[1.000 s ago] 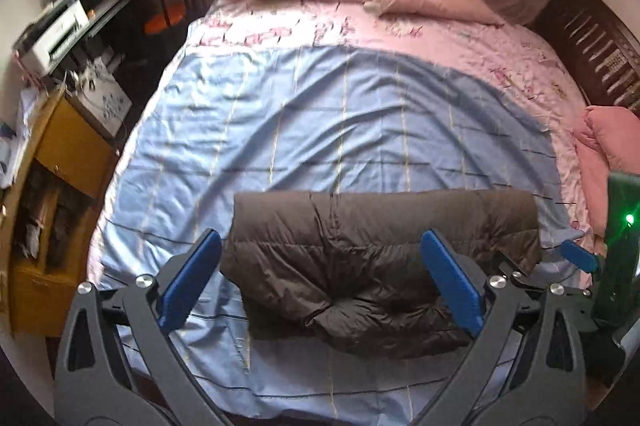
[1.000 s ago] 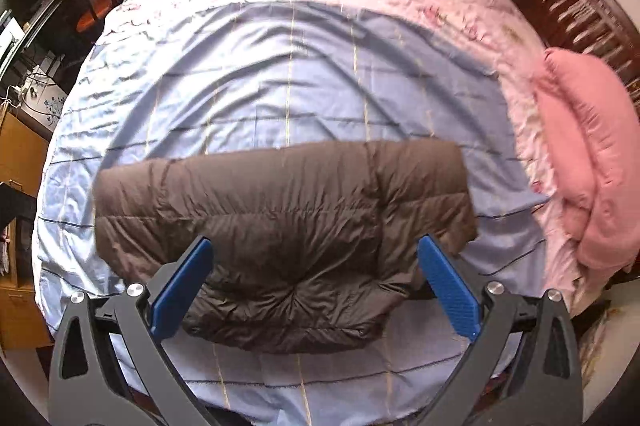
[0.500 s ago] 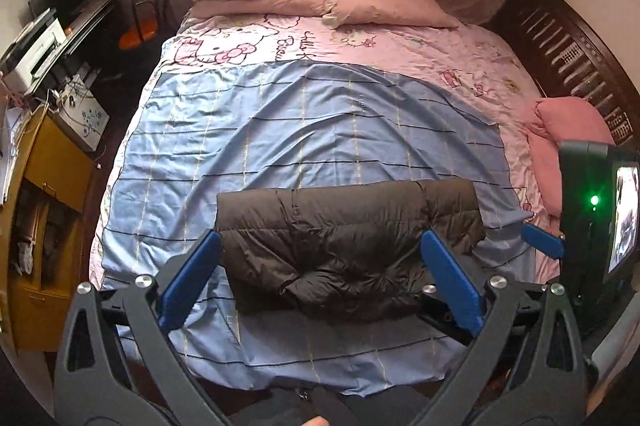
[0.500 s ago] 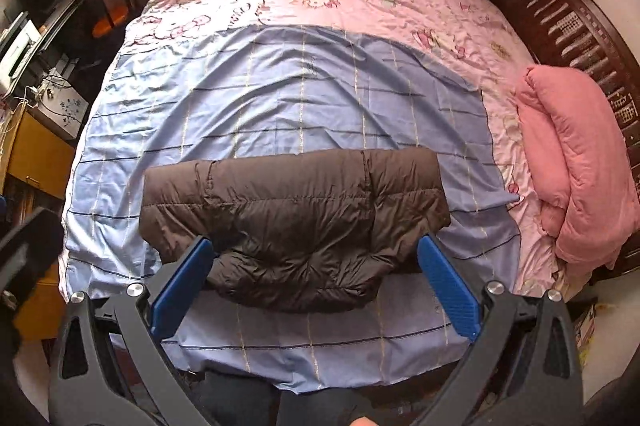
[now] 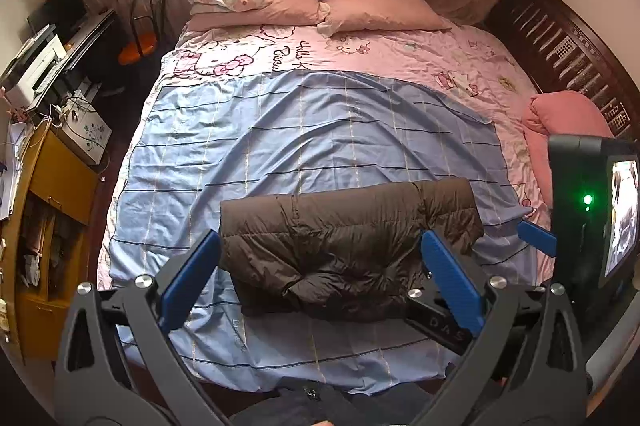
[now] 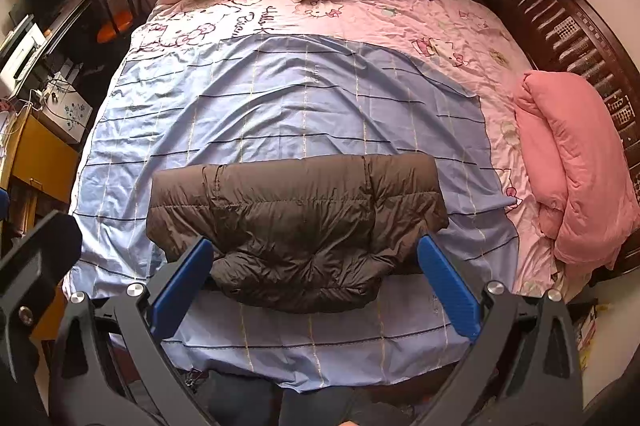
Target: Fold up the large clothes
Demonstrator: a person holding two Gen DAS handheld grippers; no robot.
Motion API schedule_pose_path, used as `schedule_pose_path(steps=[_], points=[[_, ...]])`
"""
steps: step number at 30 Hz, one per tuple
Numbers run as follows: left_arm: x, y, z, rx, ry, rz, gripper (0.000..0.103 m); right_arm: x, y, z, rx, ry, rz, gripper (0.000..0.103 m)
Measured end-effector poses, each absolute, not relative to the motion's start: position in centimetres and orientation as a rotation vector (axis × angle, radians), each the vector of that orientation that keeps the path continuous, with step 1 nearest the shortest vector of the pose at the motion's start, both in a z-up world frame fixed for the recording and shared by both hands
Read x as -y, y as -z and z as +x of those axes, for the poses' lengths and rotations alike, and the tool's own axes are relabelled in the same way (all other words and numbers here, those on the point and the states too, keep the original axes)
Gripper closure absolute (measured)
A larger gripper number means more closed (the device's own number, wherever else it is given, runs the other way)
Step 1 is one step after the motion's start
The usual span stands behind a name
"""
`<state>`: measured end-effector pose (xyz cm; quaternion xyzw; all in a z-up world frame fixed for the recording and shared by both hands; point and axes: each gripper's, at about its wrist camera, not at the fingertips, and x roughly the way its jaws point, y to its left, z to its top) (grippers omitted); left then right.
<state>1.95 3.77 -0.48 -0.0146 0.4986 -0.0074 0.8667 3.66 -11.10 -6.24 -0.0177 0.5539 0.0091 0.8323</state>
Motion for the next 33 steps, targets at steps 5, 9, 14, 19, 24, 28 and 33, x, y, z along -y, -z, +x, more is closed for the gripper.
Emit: schedule_pose_path(steps=[5,9,14,19,24,28,33], points=[[-3.74,0.72,1.99,-1.051,0.022,-0.027,0.002,11.20,6.12,3.35,-1.170,-0.010,-0.032,0.001],[-3.55,0.91,1.99,-1.059,0.028,-0.027,0.002,11.30,6.24,3.17,-1.173,-0.004,-0.025,0.001],[-3.41,1.02,1.98,-1.064,0.031,-0.029,0.002,11.38,6.35,3.06,-1.177,-0.003,-0.021,0.001],[-3.65,1.12,2.11,-1.063,0.023,-0.027,0.002,11.55,6.20,2.94,-1.168,-0.001,-0.018,0.001],[-3.82,1.39,2.26,-1.073,0.014,-0.033,0.002,11.80,6.20,2.98,-1.168,-0.001,-0.013,0.001],[-3.97,1.33,2.24,-1.067,0.009,-0.030,0.002,11.88,6.11,2.94,-1.166,-0.014,-0.003,0.001],[-3.98,1.28,2.20,-1.068,0.009,-0.028,0.002,11.76,6.05,2.93,-1.166,-0.012,-0.002,0.001]])
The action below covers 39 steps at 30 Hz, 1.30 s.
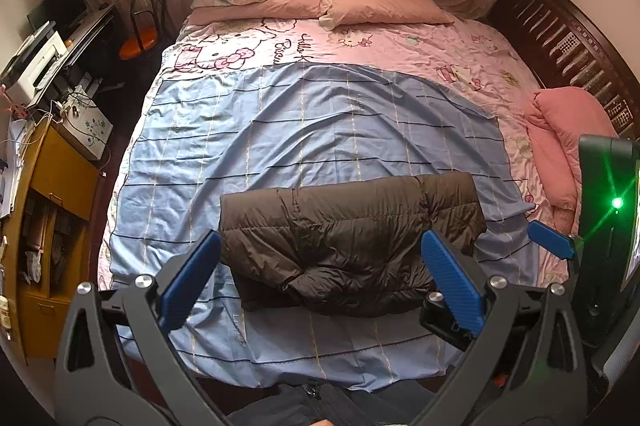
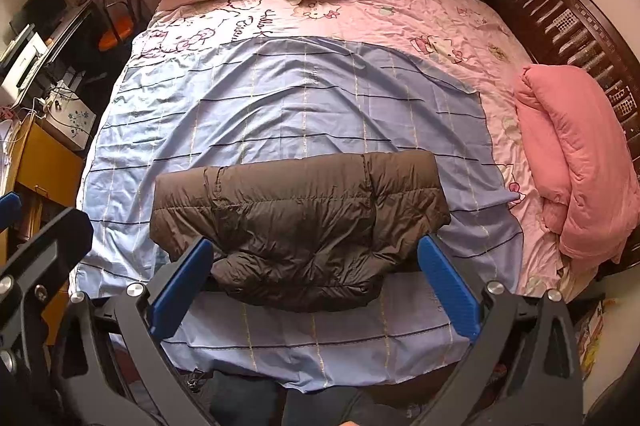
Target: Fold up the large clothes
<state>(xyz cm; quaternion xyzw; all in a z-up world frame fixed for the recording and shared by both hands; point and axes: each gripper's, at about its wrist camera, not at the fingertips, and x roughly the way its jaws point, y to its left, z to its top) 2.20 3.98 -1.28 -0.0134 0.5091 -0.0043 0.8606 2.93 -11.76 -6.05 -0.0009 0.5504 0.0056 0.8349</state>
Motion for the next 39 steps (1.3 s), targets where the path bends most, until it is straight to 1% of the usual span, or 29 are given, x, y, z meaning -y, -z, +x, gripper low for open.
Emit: schedule_pose_path(steps=[39], points=[[-3.72,0.48,2.40,-1.065,0.006,-0.031,0.002,11.23,5.78,2.86,-1.164,-0.009,-0.002,0.001]])
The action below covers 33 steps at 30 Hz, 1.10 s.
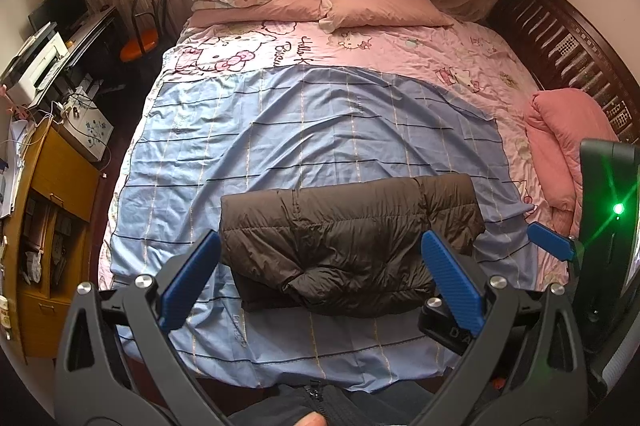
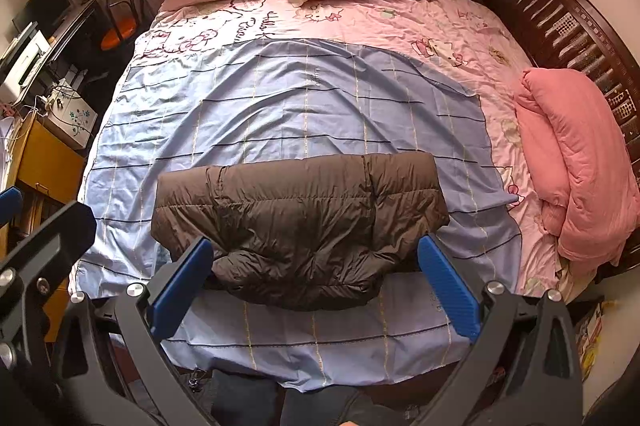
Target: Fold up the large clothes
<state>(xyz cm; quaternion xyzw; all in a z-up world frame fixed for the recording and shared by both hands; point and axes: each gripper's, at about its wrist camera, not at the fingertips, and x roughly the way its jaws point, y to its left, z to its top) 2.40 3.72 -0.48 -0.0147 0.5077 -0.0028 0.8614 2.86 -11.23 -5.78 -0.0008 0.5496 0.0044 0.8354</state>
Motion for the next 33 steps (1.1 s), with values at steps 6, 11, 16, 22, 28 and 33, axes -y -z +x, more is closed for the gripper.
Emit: schedule_pose_path(steps=[6,11,16,22,28,33], points=[[-3.7,0.5,2.5,-1.068,0.005,-0.033,0.002,11.2,5.8,2.8,-1.163,-0.009,0.000,0.001],[-3.7,0.7,2.4,-1.068,0.006,-0.031,0.002,11.2,5.8,2.8,-1.164,-0.004,0.001,0.001],[-3.5,0.7,2.4,-1.068,0.005,-0.030,0.002,11.3,5.7,2.8,-1.163,-0.010,-0.002,0.001],[-2.9,0.7,2.1,-1.058,-0.009,0.009,0.002,11.4,5.5,2.8,-1.156,-0.008,-0.012,0.001],[-2.6,0.6,2.1,-1.051,-0.037,0.054,0.002,11.5,5.4,2.8,-1.162,-0.003,-0.014,0.001],[-2.5,1.0,2.1,-1.065,0.004,0.006,0.002,11.5,5.6,2.8,-1.163,0.000,-0.021,0.001]])
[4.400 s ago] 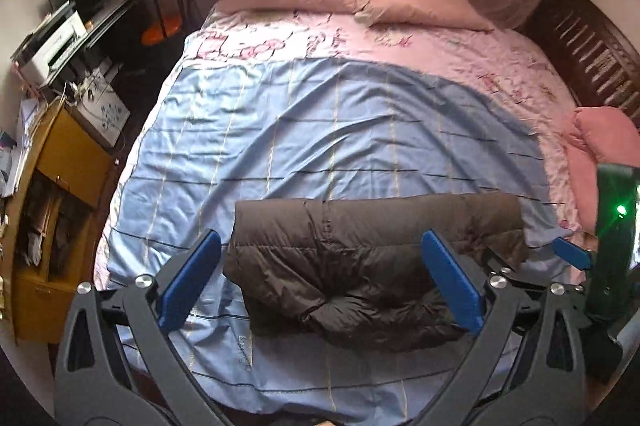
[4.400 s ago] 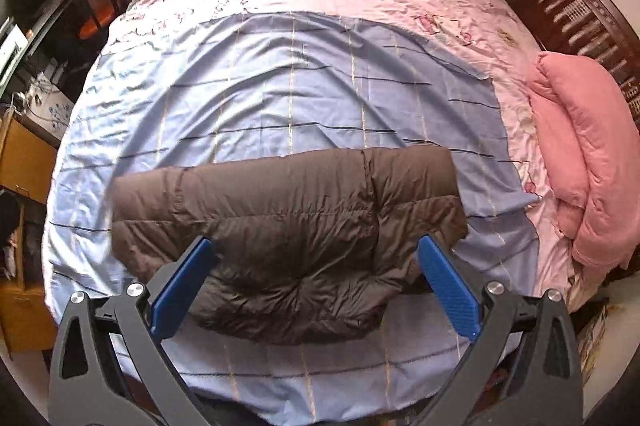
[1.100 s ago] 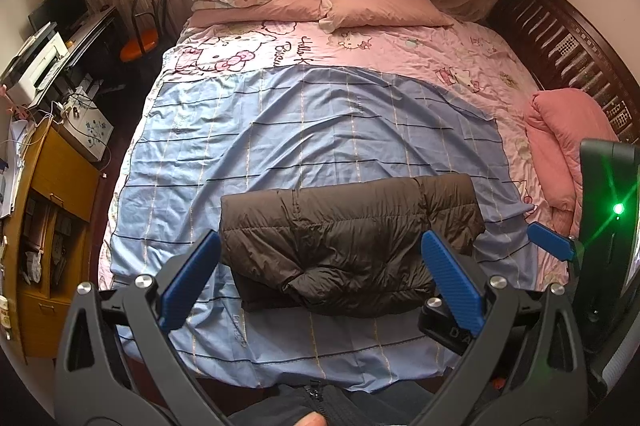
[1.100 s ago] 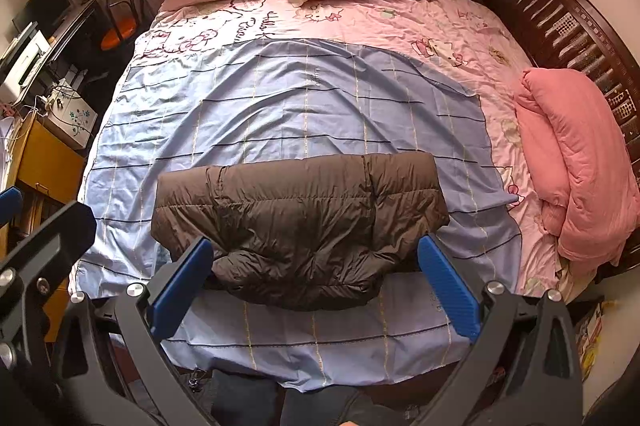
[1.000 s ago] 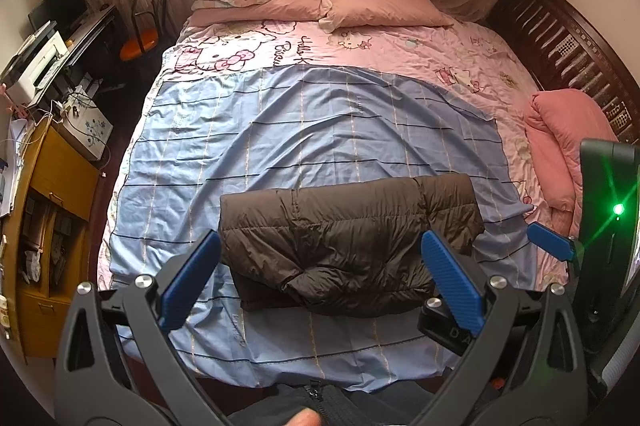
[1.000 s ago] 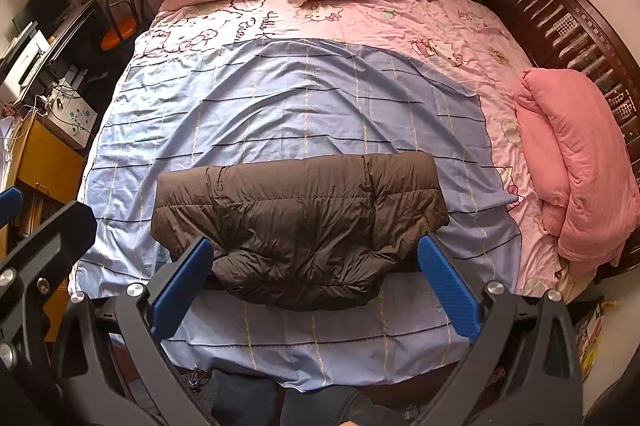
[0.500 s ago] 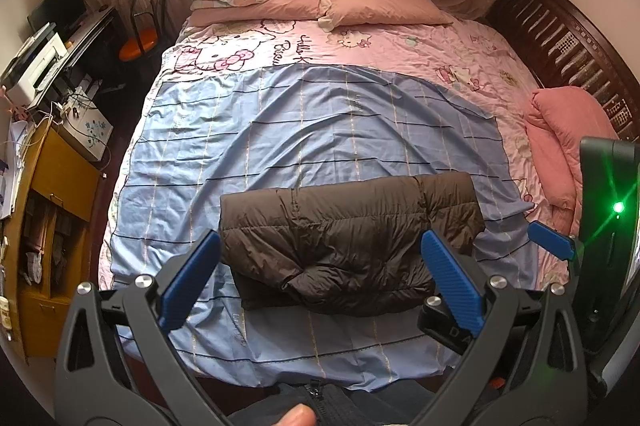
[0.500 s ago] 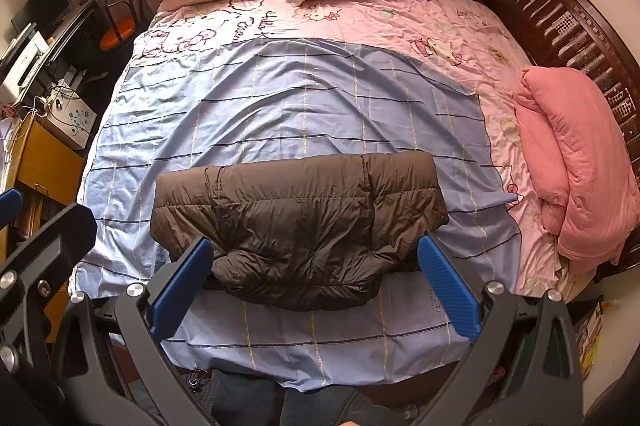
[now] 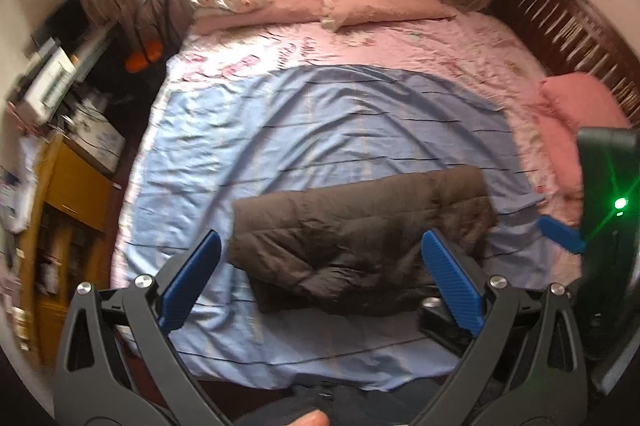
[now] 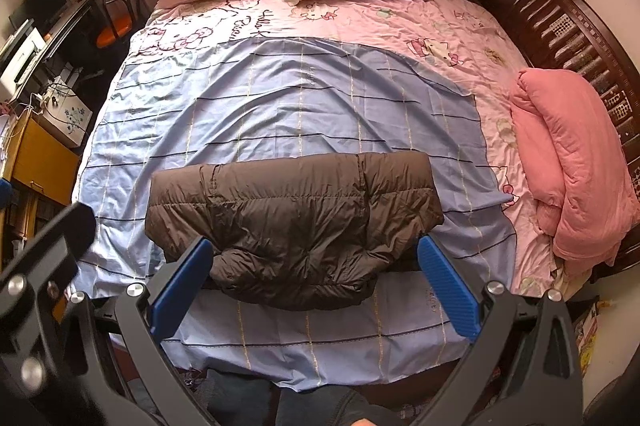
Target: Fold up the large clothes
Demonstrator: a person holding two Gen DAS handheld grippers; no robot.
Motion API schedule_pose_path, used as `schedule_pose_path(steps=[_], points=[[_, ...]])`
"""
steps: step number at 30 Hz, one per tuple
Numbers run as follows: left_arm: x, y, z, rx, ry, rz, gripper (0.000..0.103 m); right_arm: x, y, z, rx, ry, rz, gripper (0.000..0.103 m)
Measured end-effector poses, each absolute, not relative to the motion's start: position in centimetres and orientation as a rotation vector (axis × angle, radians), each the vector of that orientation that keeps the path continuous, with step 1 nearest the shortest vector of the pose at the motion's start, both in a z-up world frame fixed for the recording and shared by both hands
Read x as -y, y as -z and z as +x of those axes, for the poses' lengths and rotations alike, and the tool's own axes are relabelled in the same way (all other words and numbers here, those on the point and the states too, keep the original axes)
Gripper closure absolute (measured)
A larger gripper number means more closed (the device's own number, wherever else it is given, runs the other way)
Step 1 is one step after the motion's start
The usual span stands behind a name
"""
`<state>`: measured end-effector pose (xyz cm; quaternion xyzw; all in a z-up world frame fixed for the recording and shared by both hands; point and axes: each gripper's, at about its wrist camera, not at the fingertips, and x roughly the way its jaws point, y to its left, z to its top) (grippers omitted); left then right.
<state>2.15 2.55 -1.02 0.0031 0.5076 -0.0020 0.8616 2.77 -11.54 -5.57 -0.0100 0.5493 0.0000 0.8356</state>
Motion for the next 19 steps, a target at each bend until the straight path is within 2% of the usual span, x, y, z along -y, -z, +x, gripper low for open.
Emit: schedule_pose_path(steps=[19], points=[[-2.62,0.30,1.45,-1.002,0.011,-0.004,0.002,11.40,5.56,2.62,-1.157,0.002,-0.017,0.001]])
